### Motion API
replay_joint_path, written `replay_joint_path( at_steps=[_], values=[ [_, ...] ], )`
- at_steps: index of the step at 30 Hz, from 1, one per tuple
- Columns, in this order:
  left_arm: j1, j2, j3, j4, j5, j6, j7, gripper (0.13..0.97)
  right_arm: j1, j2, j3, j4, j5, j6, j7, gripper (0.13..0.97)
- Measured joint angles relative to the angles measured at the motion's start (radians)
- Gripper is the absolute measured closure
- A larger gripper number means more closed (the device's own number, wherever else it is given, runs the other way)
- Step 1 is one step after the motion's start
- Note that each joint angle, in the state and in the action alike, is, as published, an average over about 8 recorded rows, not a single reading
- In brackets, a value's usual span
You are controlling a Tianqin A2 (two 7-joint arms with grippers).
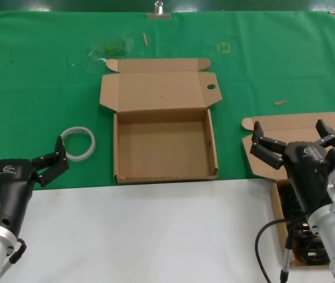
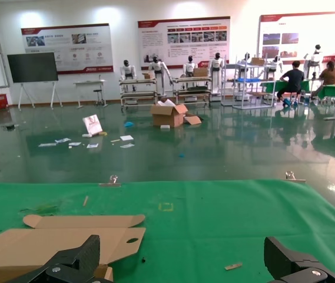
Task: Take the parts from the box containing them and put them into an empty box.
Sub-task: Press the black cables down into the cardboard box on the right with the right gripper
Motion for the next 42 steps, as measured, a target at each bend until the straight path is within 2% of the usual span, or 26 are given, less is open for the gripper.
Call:
replay_joint_path(
  at_steps=[28, 35, 42],
  values=[
    [0.000, 0.000, 0.000, 0.000, 0.000, 0.000, 0.000, 0.132, -0.001, 0.000, -0.008, 0.001, 0.005, 0.021, -0.012, 0.129],
    [0.000, 0.000, 0.000, 0.000, 0.000, 0.000, 0.000, 0.132, -0.005, -0.001, -0.100, 0.014, 0.133, 0.186, -0.143, 0.129],
    [0.000, 0.000, 0.000, 0.000, 0.000, 0.000, 0.000, 0.132, -0.008, -0.002, -0.224, 0.075, 0.311, 0.421, -0.380, 0.129]
  ],
)
